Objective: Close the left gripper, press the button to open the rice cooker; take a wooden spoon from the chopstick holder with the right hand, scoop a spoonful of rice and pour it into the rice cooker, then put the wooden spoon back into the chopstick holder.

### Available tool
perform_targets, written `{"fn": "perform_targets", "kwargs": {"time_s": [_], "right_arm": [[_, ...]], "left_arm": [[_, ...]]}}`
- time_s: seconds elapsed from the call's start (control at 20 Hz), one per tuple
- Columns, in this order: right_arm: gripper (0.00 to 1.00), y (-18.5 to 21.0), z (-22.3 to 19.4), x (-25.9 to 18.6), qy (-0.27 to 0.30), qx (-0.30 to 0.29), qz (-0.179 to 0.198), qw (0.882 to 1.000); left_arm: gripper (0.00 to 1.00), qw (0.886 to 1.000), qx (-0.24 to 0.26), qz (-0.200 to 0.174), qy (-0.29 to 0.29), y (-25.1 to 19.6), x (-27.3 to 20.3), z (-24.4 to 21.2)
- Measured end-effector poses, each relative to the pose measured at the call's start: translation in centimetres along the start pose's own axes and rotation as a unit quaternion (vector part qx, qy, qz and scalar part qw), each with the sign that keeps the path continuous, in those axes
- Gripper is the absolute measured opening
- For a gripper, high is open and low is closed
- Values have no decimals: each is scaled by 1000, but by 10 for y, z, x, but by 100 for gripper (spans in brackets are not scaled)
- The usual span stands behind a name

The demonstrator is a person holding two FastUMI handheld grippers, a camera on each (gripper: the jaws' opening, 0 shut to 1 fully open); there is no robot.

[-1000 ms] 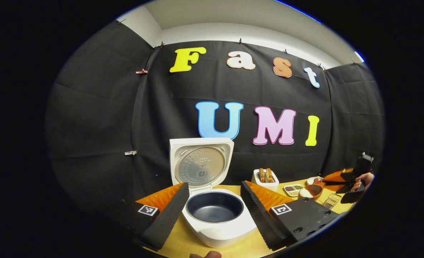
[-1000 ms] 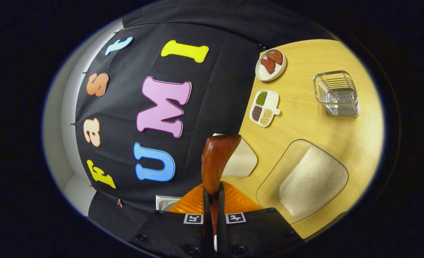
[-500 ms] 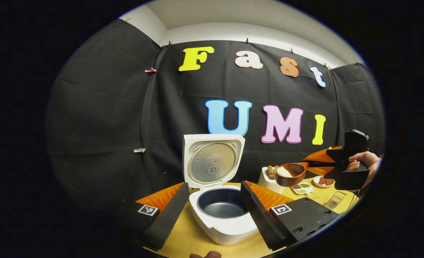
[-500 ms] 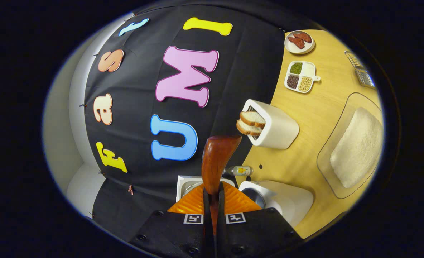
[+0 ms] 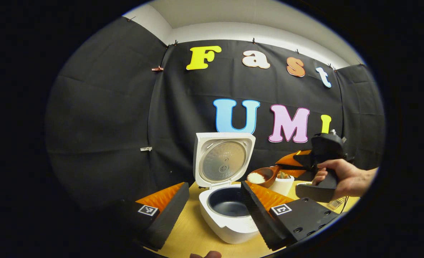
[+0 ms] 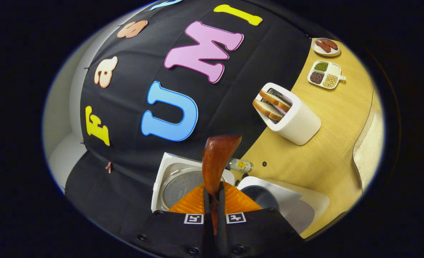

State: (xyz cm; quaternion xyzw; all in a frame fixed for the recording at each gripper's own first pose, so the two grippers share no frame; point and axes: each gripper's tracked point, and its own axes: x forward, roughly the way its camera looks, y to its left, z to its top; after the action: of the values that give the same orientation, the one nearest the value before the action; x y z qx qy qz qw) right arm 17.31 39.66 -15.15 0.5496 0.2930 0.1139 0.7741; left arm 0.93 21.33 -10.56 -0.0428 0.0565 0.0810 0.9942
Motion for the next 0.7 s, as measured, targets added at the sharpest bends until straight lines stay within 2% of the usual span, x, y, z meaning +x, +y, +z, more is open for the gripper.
{"fn": "perform_targets", "kwargs": {"time_s": [0.2, 0.3, 0.4, 0.45, 0.55, 0.7], "right_arm": [[8, -12, -17, 25, 0, -109, -22, 994], [8, -12, -24, 36, -1, -193, -27, 981], [8, -5, -35, 44, 5, -284, -27, 959], [8, -1, -42, 50, 8, -332, -21, 943], [8, 10, -56, 59, 12, -428, 2, 904], [8, 27, -87, 58, 25, -565, 49, 823]], "left_arm": [[99, 1000, -7, 5, 7, 14, 7, -6], [99, 1000, -9, 9, 11, 21, 11, -9], [98, 1000, -11, 10, 16, 25, 14, -13], [97, 1000, -12, 11, 18, 26, 16, -15], [96, 1000, -19, 13, 21, 31, 18, -18], [96, 999, -30, 20, 25, 41, 18, -21]]}}
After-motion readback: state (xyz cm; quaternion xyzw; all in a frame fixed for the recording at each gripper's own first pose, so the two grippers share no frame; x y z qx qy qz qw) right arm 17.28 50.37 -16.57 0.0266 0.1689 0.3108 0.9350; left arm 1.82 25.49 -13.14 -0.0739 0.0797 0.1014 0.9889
